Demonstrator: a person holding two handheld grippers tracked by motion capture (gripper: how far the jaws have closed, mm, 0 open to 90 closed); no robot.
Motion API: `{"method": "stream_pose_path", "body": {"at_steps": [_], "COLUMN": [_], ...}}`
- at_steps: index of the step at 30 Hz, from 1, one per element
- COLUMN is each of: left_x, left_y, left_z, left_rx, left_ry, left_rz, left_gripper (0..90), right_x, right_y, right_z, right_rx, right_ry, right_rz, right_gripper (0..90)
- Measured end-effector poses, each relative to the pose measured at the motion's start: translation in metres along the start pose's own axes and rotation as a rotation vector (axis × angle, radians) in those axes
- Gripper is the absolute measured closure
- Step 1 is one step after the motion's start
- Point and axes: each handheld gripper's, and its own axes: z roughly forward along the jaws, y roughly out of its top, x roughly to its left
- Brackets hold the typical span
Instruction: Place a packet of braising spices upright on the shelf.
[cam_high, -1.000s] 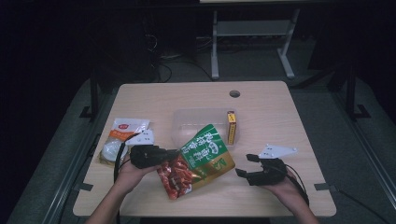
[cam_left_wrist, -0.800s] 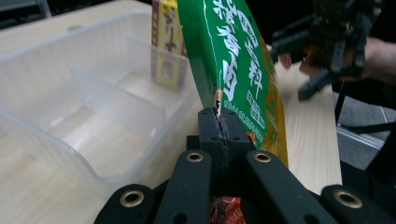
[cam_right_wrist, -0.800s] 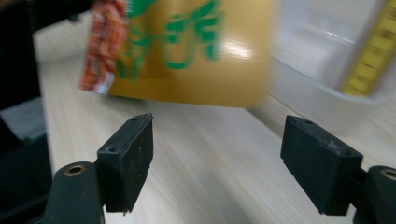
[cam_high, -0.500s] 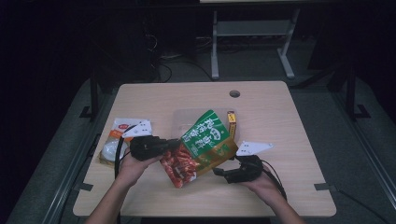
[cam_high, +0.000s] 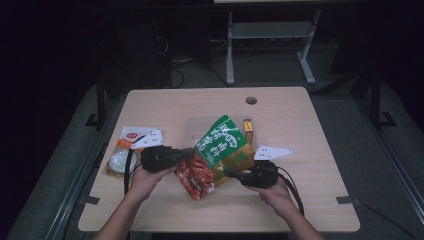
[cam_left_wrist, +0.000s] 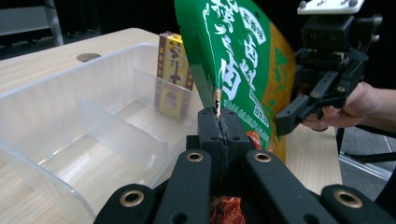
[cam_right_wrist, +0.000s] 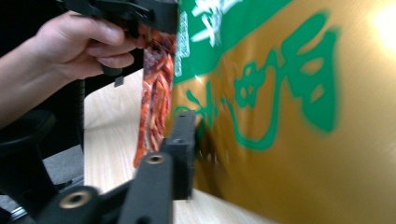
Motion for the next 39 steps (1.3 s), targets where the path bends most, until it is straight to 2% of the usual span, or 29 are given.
{"method": "stream_pose_path", "body": {"at_steps": [2,5,11,15,18,20,22,25,27,29,32,36,39], "left_x": [-0.002,-0.002,-0.003,-0.003,-0.003,-0.001,0.001,0.003,0.006,0.007,0.004,0.001,-0.001], "left_y": [-0.001,-0.003,-0.004,-0.005,-0.006,-0.008,-0.009,-0.01,-0.011,-0.013,-0.016,-0.021,-0.027], "left_z": [0.003,0.005,0.006,0.006,0.006,0.005,0.004,0.001,-0.001,-0.003,-0.006,-0.011,-0.013], "left_rx": [0.017,0.008,0.024,0.044,0.072,0.071,0.068,0.081,0.088,0.113,0.137,0.183,0.217], "left_ry": [0.006,-0.008,-0.018,-0.018,-0.01,-0.013,-0.021,0.005,-0.002,0.003,0.008,0.035,0.048], "left_rz": [0.007,-0.001,0.0,0.017,0.035,0.025,0.02,0.018,0.008,0.018,0.037,0.065,0.067], "left_gripper": [89.8,89.8,89.5,88.6,85.7,82.1,81.2,74.6,68.6,58.1,48.0,36.8,29.5], "right_x": [0.001,-0.001,-0.002,-0.001,0.0,0.002,0.003,0.006,0.008,0.011,0.015,0.017,0.019], "right_y": [0.001,0.003,0.006,0.009,0.012,0.014,0.016,0.019,0.021,0.025,0.031,0.037,0.042], "right_z": [-0.001,-0.004,-0.008,-0.011,-0.013,-0.014,-0.015,-0.016,-0.017,-0.019,-0.023,-0.028,-0.032], "right_rx": [-0.007,-0.012,0.001,0.015,0.029,0.055,0.063,0.081,0.088,0.087,0.103,0.123,0.129], "right_ry": [0.004,0.024,0.032,0.054,0.055,0.045,0.052,0.063,0.066,0.071,0.069,0.076,0.084], "right_rz": [0.001,0.009,-0.014,-0.02,-0.047,-0.082,-0.094,-0.123,-0.146,-0.165,-0.202,-0.229,-0.239], "right_gripper": [79.0,86.9,89.4,89.7,89.8,89.8,89.9,89.9,89.9,89.9,89.9,89.9,89.9]}}
